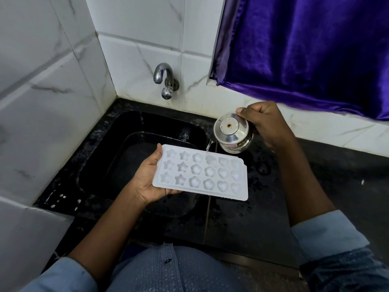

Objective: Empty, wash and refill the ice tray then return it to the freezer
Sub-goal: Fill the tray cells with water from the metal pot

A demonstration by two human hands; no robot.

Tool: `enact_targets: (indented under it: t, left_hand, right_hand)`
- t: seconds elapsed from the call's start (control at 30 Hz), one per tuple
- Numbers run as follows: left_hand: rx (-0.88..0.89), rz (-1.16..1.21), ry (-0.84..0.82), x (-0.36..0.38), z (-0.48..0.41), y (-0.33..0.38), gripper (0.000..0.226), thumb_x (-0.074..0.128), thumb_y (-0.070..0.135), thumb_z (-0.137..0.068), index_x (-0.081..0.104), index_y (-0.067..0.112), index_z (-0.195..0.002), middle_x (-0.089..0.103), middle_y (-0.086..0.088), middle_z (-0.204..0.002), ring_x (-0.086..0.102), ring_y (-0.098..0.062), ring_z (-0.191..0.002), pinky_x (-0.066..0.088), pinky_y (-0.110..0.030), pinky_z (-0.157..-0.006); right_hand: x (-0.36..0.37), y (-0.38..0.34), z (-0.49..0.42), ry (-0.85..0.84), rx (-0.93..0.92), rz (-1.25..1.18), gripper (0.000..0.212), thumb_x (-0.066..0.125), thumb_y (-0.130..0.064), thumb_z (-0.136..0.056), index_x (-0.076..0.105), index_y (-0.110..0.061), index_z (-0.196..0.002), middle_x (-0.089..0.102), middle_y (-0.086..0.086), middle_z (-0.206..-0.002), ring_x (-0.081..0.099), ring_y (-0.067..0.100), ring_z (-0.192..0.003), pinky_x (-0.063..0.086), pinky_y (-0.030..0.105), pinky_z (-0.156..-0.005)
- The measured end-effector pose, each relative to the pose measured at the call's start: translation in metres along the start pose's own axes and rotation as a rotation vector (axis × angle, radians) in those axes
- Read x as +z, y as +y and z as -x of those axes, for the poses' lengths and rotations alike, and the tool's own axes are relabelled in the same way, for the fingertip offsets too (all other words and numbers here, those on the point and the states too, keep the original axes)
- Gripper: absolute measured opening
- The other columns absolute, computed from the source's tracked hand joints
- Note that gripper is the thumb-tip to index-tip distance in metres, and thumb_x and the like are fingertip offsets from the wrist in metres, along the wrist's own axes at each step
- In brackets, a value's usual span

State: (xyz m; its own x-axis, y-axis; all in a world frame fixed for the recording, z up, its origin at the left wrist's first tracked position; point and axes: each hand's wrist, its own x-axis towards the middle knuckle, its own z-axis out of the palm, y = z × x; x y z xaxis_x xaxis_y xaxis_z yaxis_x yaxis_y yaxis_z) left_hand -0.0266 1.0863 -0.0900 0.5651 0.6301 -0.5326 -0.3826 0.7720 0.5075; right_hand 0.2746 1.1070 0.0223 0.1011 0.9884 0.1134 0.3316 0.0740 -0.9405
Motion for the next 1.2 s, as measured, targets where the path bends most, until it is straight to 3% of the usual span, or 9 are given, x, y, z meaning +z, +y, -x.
enact_targets:
  t: [0.3, 0.5, 0.8, 1.2]
  left_hand:
    - [-0.001, -0.007, -0.018, 0.001, 0.001, -0.002, 0.082, 0.04, 0.077, -0.097, 0.06, 0.015, -0.146, 0.064, -0.019, -0.144, 0.065, -0.042, -0.127, 0.053, -0.06, -0.1]
    - [-0.002, 0.003, -0.008, -0.002, 0.003, -0.003, 0.081, 0.041, 0.076, -0.097, 0.062, 0.013, -0.144, 0.064, -0.02, -0.144, 0.064, -0.043, -0.129, 0.044, -0.064, -0.109]
    - [-0.01, 0.006, -0.019, -0.002, 0.004, -0.004, 0.082, 0.04, 0.076, -0.098, 0.06, 0.013, -0.145, 0.063, -0.02, -0.144, 0.063, -0.044, -0.13, 0.045, -0.064, -0.108]
    - [-0.029, -0.017, -0.035, 0.002, 0.0, -0.008, 0.085, 0.039, 0.078, -0.097, 0.059, 0.013, -0.148, 0.062, -0.02, -0.146, 0.06, -0.044, -0.133, 0.047, -0.063, -0.106]
  right_hand:
    - [0.013, -0.001, -0.005, -0.007, 0.008, -0.036, 0.046, 0.074, -0.017, -0.096, 0.057, 0.014, -0.066, 0.047, 0.012, -0.062, 0.039, 0.018, -0.053, 0.04, 0.023, -0.055]
    - [0.015, -0.002, -0.005, -0.012, -0.003, -0.025, 0.05, 0.074, -0.019, -0.097, 0.054, 0.017, -0.068, 0.044, 0.014, -0.063, 0.036, 0.019, -0.053, 0.038, 0.024, -0.054]
    - [0.017, 0.0, -0.004, -0.024, 0.007, -0.038, 0.051, 0.076, -0.024, -0.094, 0.056, 0.015, -0.069, 0.049, 0.018, -0.066, 0.04, 0.028, -0.063, 0.039, 0.036, -0.066]
    - [0.035, -0.005, -0.007, -0.046, 0.019, -0.053, 0.055, 0.077, -0.025, -0.093, 0.052, 0.019, -0.07, 0.046, 0.016, -0.066, 0.039, 0.027, -0.063, 0.036, 0.04, -0.066]
